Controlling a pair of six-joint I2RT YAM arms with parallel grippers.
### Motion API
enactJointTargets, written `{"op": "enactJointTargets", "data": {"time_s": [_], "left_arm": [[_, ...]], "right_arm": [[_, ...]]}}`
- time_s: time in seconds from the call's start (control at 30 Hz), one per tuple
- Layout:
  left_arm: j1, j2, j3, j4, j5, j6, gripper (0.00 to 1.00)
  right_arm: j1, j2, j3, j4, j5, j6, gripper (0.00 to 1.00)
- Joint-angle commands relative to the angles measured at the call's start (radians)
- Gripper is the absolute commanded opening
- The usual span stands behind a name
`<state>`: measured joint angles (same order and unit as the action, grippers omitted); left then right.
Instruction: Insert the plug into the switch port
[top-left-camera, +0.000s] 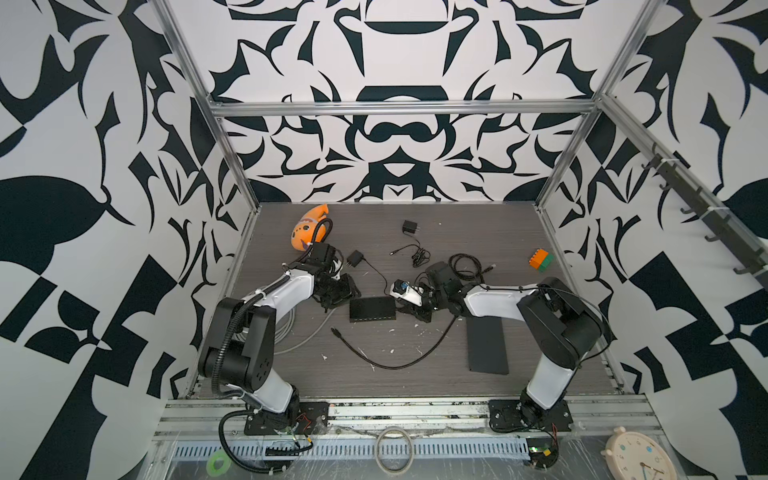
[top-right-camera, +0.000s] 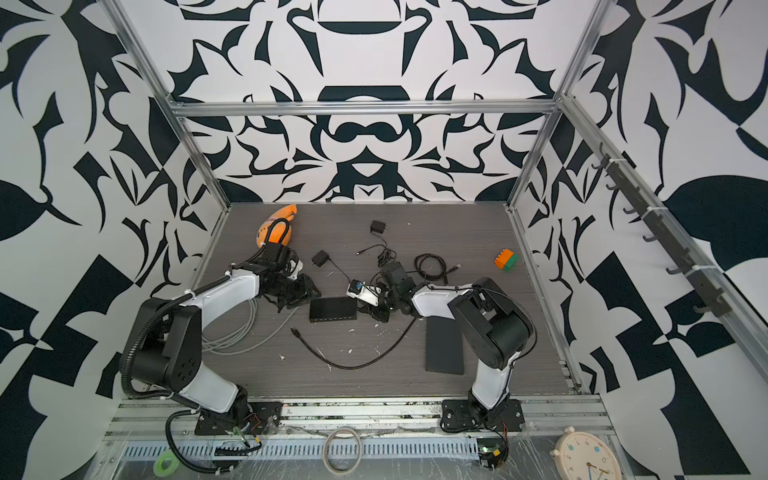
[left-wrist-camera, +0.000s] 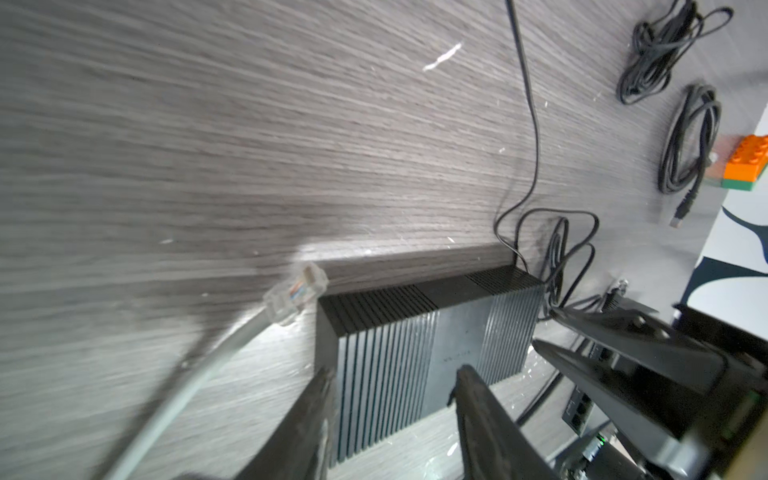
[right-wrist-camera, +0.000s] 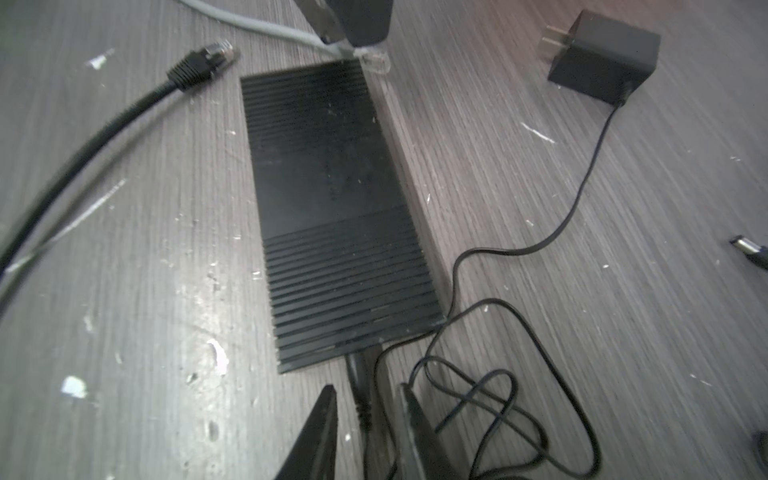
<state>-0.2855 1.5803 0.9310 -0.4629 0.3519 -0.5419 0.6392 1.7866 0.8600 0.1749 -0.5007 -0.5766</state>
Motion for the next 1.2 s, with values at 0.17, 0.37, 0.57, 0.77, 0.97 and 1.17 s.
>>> {"op": "enactJointTargets", "data": {"time_s": [0.17,0.37,0.57,0.77,0.97,1.17], "left_arm": [[0.002,0.048,0.002,-0.037,0.032,0.031,0.5],[0.002,0.072,0.002,-0.029,0.054,0.033,0.49],[-0.002,0.112,-0.004,0.011,0.103,0.031,0.47],[-0.008,0.117,-0.001,0.013,0.124,0.032,0.46],[-0.024,0.118,0.0,0.032,0.16,0.021,0.45],[-0.06,0.124,-0.02,0.098,0.212,-0.027,0.43]], "right_arm": [[0.013,0.009,0.048,-0.055,0.018,-0.08,0.26],[0.031,0.024,0.066,-0.085,0.026,-0.107,0.17],[0.039,0.037,0.083,-0.092,0.011,-0.117,0.07],[0.049,0.05,0.1,-0.105,0.012,-0.121,0.03],[0.053,0.063,0.116,-0.088,-0.007,-0.108,0.02],[0.061,0.082,0.131,-0.021,-0.036,-0.057,0.01]]}}
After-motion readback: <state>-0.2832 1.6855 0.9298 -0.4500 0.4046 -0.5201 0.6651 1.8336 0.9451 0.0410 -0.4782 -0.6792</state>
